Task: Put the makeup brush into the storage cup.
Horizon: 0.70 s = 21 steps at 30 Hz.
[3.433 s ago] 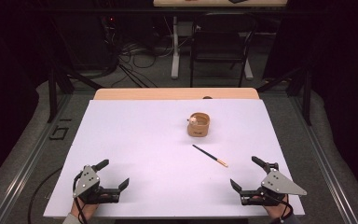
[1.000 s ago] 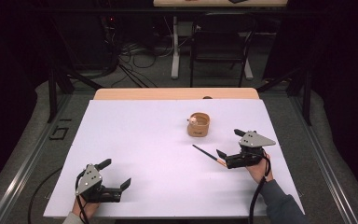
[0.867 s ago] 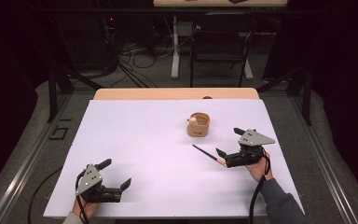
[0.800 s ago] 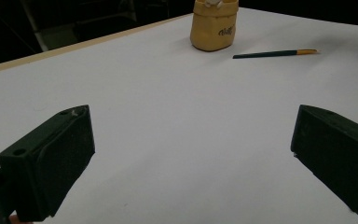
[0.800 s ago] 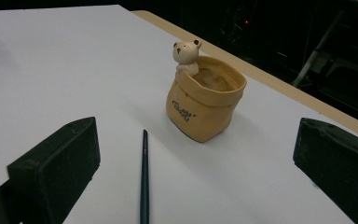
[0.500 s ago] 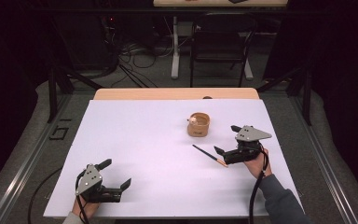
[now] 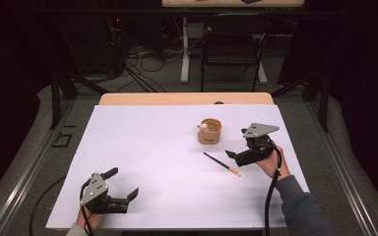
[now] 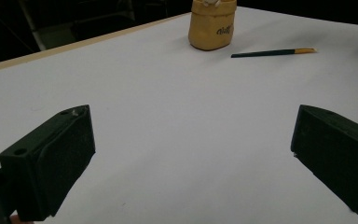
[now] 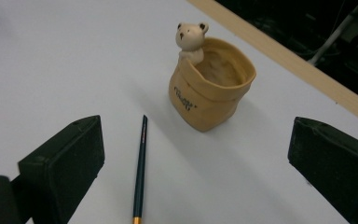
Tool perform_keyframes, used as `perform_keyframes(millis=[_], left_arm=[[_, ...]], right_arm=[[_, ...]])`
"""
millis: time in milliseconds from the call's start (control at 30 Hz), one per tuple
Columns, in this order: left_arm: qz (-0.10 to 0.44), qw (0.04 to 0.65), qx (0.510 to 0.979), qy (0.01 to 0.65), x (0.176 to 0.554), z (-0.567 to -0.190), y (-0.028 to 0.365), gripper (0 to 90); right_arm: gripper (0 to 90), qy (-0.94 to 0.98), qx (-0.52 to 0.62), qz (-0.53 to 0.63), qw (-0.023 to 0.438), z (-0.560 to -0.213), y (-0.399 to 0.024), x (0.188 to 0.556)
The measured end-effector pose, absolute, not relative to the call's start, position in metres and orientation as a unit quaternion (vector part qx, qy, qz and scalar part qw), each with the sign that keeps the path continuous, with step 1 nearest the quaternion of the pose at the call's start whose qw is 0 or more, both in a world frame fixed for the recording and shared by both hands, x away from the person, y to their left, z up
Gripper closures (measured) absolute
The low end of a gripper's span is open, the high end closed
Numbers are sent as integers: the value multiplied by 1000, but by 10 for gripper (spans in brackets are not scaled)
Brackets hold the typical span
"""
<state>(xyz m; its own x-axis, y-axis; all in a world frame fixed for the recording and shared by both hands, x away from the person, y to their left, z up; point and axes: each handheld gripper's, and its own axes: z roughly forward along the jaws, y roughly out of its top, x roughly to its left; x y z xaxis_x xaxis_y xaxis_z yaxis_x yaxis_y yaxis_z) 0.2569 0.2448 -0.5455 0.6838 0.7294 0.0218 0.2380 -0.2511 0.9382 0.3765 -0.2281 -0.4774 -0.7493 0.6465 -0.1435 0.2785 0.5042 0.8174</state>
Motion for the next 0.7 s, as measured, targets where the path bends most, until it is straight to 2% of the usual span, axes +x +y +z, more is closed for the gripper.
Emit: perform_keyframes(millis=[100, 333, 700], left_arm=[[235, 523, 755, 320, 257, -546, 245, 0], [236, 522, 754, 320, 256, -545, 245, 0], [235, 522, 755, 320, 256, -546, 245, 0]], right_arm=[[0, 856, 273, 388, 208, -477, -222, 379], [0, 879, 262, 349, 192, -472, -205, 381], [0, 918, 279, 248, 136, -481, -198, 396]])
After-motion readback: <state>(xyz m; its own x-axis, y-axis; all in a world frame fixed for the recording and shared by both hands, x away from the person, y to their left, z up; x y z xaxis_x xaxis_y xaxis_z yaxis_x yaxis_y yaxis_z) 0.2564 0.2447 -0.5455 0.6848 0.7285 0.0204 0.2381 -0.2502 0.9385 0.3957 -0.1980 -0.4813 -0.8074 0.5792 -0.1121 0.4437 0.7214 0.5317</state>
